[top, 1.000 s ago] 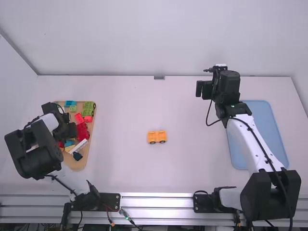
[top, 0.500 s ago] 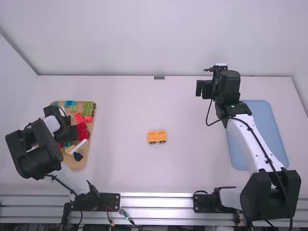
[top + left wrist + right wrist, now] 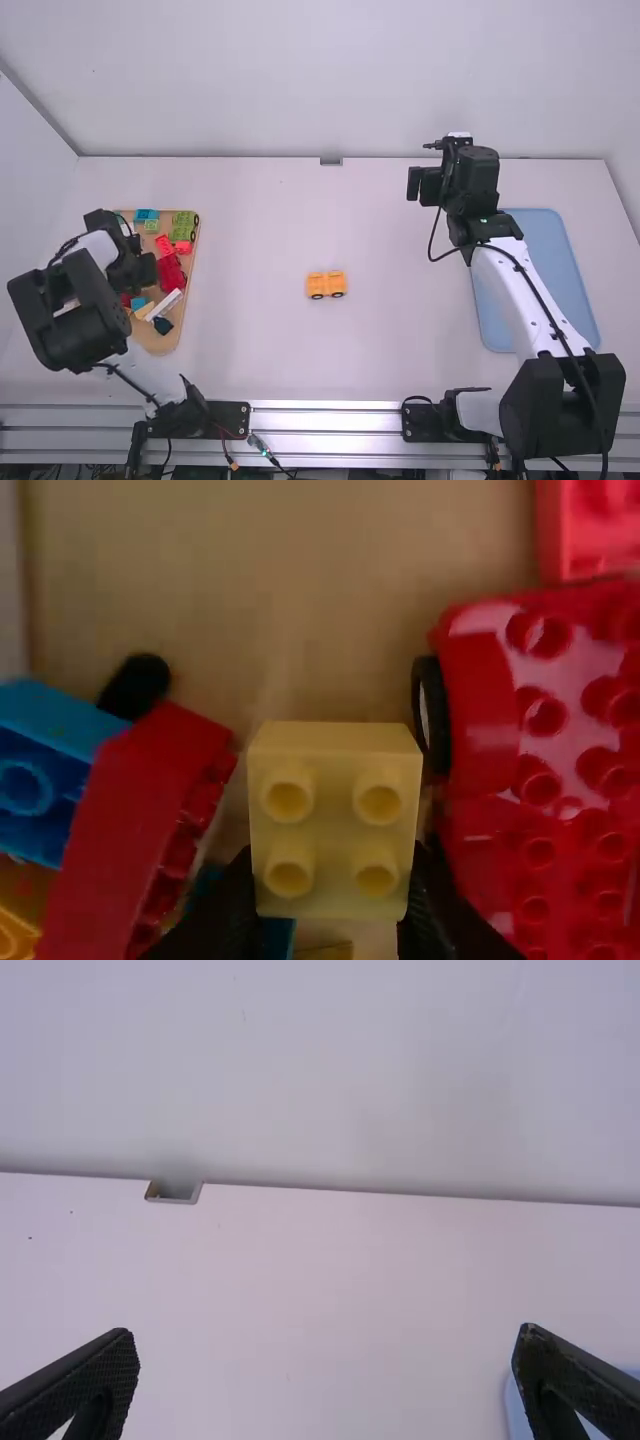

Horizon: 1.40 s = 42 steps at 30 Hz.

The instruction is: Assemble lego blocks to make yellow taxi

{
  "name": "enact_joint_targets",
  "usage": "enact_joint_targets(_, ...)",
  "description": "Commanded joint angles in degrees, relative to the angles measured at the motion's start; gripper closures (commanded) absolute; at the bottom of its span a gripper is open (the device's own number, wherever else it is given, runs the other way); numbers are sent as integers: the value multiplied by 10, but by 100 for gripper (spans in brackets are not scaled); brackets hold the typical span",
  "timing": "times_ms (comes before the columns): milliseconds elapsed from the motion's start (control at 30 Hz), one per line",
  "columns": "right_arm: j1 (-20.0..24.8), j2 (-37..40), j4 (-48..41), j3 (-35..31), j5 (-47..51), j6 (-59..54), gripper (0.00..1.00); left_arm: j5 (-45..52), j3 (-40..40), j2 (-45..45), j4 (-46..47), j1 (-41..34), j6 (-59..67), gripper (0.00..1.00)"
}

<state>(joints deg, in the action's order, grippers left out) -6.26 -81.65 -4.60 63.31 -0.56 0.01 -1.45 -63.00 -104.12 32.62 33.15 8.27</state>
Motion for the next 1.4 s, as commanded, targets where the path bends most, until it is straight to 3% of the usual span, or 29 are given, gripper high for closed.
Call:
enact_joint_targets(0,-1,-6,-3,23,2,2,1,18,-29,28,16,-9,-9,93)
enact_joint_targets(133,-1,-6,-3,23,2,2,1,67,-39,57,30,-41,41,97)
enact_joint_targets(600,-1,-6,-10,23,2,2,1,74,-33,62,77,-416,376,98)
enact_joint_targets(700,-1,-6,-15,23,6,2,1,57,-25,59,71,-466,430,99)
enact_joint_targets(967,-1,-6,-31,23,5,2,1,10,-22,9,63,-523,455,99)
enact_joint_targets(1167,-1,-6,-32,23,5,2,1,58,-21,-30,94,-522,546,98)
enact_joint_targets(1367,-1,-6,-32,23,5,2,1,92,12,-30,30,-522,542,90)
